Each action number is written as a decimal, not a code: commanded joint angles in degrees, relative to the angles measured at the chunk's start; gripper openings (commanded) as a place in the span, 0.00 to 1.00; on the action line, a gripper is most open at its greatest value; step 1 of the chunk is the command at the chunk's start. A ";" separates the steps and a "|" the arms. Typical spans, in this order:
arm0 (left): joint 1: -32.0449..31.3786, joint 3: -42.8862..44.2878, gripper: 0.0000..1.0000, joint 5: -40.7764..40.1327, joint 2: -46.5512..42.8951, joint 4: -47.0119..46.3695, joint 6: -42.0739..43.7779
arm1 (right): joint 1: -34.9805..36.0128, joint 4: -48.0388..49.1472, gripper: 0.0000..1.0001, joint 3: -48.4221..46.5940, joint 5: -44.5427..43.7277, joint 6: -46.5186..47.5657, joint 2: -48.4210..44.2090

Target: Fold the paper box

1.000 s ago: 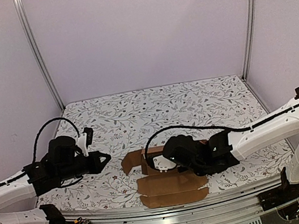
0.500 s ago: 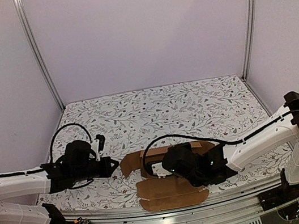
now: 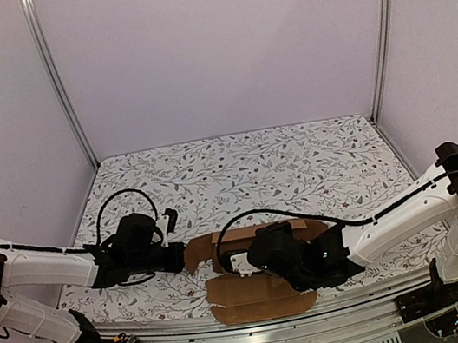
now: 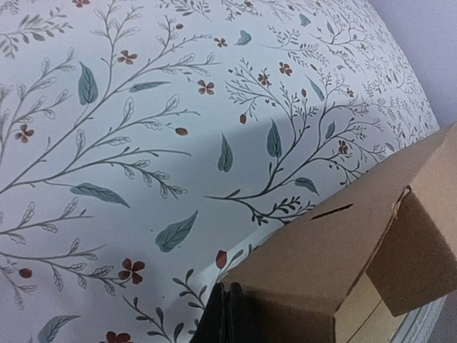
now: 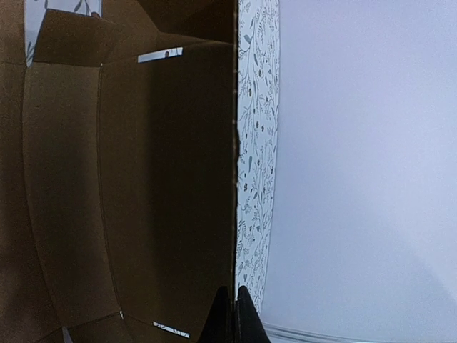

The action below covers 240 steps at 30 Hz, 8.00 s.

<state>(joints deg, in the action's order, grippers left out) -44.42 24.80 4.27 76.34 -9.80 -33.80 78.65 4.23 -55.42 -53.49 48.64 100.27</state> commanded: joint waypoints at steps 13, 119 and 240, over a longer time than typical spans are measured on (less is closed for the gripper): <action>-0.05 0.43 0.00 8.03 4.74 -12.69 4.54 | 1.50 -0.01 0.00 0.49 -0.56 -3.02 -0.24; -14.52 1.66 0.43 -5.48 3.08 -5.55 3.55 | 3.66 -5.94 0.00 -2.62 -2.04 -6.27 2.19; -18.33 17.95 0.00 -6.55 21.54 -13.92 27.17 | -15.03 13.76 0.00 12.18 45.85 -76.74 -11.85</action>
<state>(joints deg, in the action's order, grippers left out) -63.13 43.86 -1.83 96.90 -21.43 -5.41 63.68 13.82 -44.77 -8.60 -25.85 86.59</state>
